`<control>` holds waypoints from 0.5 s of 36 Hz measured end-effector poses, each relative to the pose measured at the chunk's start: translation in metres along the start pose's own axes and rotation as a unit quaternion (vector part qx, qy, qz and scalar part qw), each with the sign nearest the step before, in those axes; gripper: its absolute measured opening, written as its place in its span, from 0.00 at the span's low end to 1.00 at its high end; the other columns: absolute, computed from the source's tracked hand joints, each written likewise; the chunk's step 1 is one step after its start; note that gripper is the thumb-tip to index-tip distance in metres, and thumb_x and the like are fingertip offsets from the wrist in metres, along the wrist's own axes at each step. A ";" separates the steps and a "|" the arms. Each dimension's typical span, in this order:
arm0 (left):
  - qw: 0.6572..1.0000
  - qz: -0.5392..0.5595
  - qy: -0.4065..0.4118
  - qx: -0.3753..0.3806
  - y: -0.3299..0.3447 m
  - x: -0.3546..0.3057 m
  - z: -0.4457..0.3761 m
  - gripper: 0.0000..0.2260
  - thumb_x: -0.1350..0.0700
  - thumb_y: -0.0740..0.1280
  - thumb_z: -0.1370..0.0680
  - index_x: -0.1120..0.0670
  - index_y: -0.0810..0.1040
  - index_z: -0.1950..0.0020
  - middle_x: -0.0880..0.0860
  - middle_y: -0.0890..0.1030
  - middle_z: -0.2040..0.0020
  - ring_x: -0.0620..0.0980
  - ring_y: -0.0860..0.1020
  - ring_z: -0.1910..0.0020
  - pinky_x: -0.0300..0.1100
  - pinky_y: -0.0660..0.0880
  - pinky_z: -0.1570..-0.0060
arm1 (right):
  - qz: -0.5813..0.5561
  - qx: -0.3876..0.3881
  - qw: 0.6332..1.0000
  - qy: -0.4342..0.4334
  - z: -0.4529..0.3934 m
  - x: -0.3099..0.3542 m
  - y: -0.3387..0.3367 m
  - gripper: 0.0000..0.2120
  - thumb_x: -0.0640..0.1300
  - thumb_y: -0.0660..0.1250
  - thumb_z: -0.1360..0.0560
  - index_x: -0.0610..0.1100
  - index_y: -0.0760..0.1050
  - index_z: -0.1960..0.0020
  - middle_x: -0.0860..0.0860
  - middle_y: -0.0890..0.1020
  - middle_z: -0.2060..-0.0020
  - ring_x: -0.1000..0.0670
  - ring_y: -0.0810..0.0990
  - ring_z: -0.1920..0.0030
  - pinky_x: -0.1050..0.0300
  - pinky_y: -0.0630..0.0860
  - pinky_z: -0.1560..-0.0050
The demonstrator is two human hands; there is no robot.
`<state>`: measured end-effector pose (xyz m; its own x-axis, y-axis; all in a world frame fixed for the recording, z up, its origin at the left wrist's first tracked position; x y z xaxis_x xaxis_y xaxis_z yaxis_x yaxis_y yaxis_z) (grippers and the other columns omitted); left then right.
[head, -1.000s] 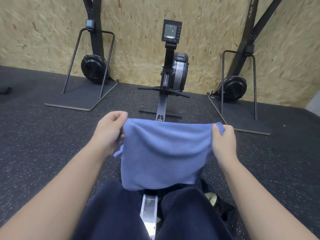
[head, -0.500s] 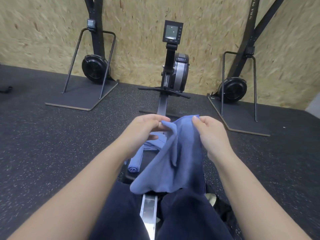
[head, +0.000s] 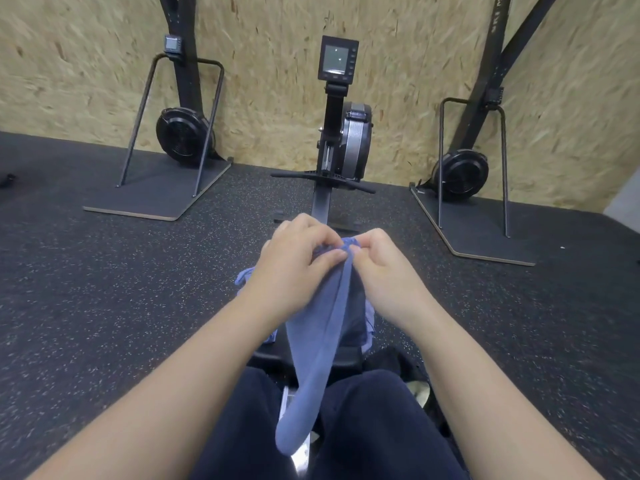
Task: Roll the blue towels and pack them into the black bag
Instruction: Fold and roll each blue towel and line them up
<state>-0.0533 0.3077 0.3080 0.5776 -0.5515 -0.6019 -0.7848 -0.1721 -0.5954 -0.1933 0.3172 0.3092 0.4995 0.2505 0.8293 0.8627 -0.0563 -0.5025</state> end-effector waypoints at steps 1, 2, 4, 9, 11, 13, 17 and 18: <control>1.000 -0.005 0.002 -0.006 -0.001 -0.001 0.000 0.02 0.46 0.64 0.26 0.40 0.72 0.58 0.42 0.71 0.56 0.50 0.71 0.49 0.55 0.69 0.43 | -0.006 0.002 1.000 -0.007 0.001 -0.001 0.000 0.04 0.43 0.56 0.18 0.48 0.69 0.50 0.60 0.74 0.58 0.73 0.71 0.62 0.77 0.65 0.63; 1.000 -0.011 0.004 -0.012 -0.002 -0.001 0.000 0.01 0.45 0.62 0.27 0.41 0.72 0.58 0.43 0.72 0.55 0.50 0.72 0.49 0.56 0.69 0.43 | -0.010 0.004 1.000 -0.011 0.001 -0.001 0.002 0.04 0.43 0.56 0.18 0.47 0.69 0.49 0.60 0.74 0.57 0.73 0.71 0.62 0.77 0.65 0.62; 1.000 -0.018 0.007 -0.022 -0.001 -0.001 -0.001 0.03 0.45 0.61 0.27 0.42 0.72 0.58 0.45 0.73 0.54 0.52 0.72 0.49 0.57 0.69 0.44 | -0.022 0.004 1.000 -0.017 0.002 -0.001 0.004 0.04 0.42 0.56 0.18 0.47 0.69 0.48 0.60 0.74 0.57 0.70 0.72 0.60 0.77 0.66 0.61; 0.998 -0.023 0.024 -0.044 -0.004 -0.001 -0.003 0.03 0.45 0.62 0.27 0.43 0.71 0.58 0.46 0.74 0.55 0.53 0.73 0.50 0.58 0.70 0.46 | -0.065 0.004 0.998 -0.010 0.006 0.004 0.007 0.06 0.40 0.56 0.19 0.46 0.70 0.46 0.56 0.76 0.52 0.60 0.74 0.51 0.71 0.69 0.53; 0.998 -0.024 0.025 -0.060 -0.007 -0.002 -0.003 0.05 0.44 0.64 0.28 0.44 0.72 0.59 0.45 0.74 0.57 0.52 0.73 0.52 0.57 0.71 0.48 | -0.111 0.005 0.994 0.007 0.006 0.005 0.010 0.07 0.39 0.57 0.20 0.48 0.71 0.50 0.53 0.78 0.51 0.53 0.76 0.46 0.58 0.72 0.44; 0.997 -0.010 0.012 -0.081 -0.010 -0.002 -0.002 0.08 0.44 0.67 0.29 0.44 0.70 0.62 0.44 0.73 0.60 0.51 0.74 0.55 0.57 0.72 0.50 | -0.177 0.007 0.984 0.023 0.005 0.004 0.011 0.03 0.42 0.60 0.23 0.48 0.72 0.52 0.51 0.79 0.51 0.50 0.78 0.44 0.50 0.74 0.41; 0.995 0.021 -0.012 -0.097 -0.012 -0.004 0.000 0.05 0.45 0.67 0.31 0.45 0.74 0.62 0.44 0.76 0.64 0.50 0.75 0.59 0.54 0.73 0.52 | -0.215 0.010 0.976 -0.016 0.006 0.007 0.013 0.04 0.43 0.64 0.21 0.44 0.69 0.51 0.52 0.81 0.60 0.62 0.80 0.60 0.66 0.75 0.58; 0.996 0.019 -0.005 -0.092 -0.011 -0.004 0.000 0.04 0.46 0.68 0.30 0.44 0.75 0.61 0.44 0.76 0.64 0.49 0.75 0.59 0.53 0.73 0.52 | -0.209 0.007 0.978 -0.023 0.006 0.006 0.012 0.03 0.41 0.63 0.21 0.44 0.69 0.51 0.52 0.82 0.60 0.61 0.81 0.60 0.67 0.75 0.60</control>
<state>-0.0466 0.3114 0.3173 0.5488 -0.5516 -0.6281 -0.8332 -0.2996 -0.4649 -0.1802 0.3237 0.3065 0.0983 0.2915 0.9515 0.9894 0.0740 -0.1249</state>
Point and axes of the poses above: each hand's wrist, its own z-axis away from the middle knuckle, its own y-axis out of the palm, x = y × z, the point moved 3 cm from there along -z, towards the middle knuckle
